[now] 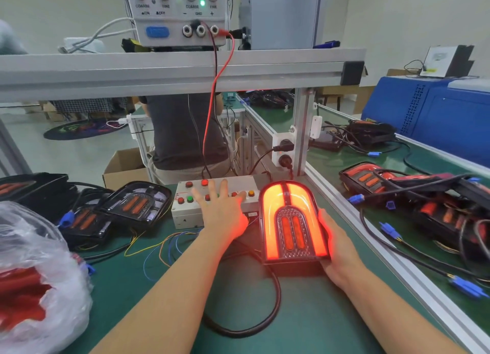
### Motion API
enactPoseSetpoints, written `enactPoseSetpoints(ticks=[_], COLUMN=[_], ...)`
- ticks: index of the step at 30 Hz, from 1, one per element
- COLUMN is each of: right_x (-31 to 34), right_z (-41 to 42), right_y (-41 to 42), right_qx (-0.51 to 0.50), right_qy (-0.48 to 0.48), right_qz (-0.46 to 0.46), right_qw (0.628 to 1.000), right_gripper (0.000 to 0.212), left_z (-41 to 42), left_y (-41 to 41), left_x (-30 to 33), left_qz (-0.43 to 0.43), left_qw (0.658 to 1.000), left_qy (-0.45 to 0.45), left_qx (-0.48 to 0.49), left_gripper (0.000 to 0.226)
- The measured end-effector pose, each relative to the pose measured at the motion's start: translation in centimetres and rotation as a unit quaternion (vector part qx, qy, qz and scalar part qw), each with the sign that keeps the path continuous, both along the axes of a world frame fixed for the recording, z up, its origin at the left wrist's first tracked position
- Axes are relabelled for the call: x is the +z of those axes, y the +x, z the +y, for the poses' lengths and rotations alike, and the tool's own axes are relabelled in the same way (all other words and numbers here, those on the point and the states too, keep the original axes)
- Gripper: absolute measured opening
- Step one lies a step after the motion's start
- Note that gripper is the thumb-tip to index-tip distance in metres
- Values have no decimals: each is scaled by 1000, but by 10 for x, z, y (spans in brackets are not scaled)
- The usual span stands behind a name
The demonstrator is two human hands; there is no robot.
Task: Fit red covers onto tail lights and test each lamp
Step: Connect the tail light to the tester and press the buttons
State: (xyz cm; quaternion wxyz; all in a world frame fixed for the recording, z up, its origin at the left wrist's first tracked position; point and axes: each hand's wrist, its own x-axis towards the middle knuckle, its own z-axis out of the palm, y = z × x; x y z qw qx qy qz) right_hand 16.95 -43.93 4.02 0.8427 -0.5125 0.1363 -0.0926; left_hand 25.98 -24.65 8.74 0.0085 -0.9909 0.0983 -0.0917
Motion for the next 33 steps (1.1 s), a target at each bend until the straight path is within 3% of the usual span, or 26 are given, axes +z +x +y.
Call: enactPoseSetpoints(ticks=[10,12,13,15,17,20,24,29,33], right_x=[11,13,14,17,19,21,21,30,39], right_z=[6,6,7,6,6,4,1,-4,-4], right_y=[-7,-8,-8,-8,-8,-6,-8,-10,-5], right_qx=[-2,-1,-1,-2,-4,-18,-44,-51,-62], right_qy=[-28,-42,-45,-45,-40,-22,-37,-186,-379], right_qz=[26,30,34,45,63,96,146,193,191], right_qw=[999,999,998,998,997,995,988,962,903], right_gripper=[33,35,35,36,35,33,32,31,25], left_z=[9,17,23,39,58,80,97,98,102], left_y=[-1,-5,-8,-13,-15,-17,-15,-10,-9], left_x=[5,9,11,15,15,7,-6,-15,-11], left_qz=[54,43,-3,-141,-184,-24,116,88,104], left_qw=[998,997,991,949,923,969,986,993,987], left_qy=[2,-67,-136,-282,-338,-247,-123,-66,-93], left_qx=[-15,-16,-17,-23,-29,0,-6,-49,-75], left_gripper=[73,76,72,52,32,26,37,41,40])
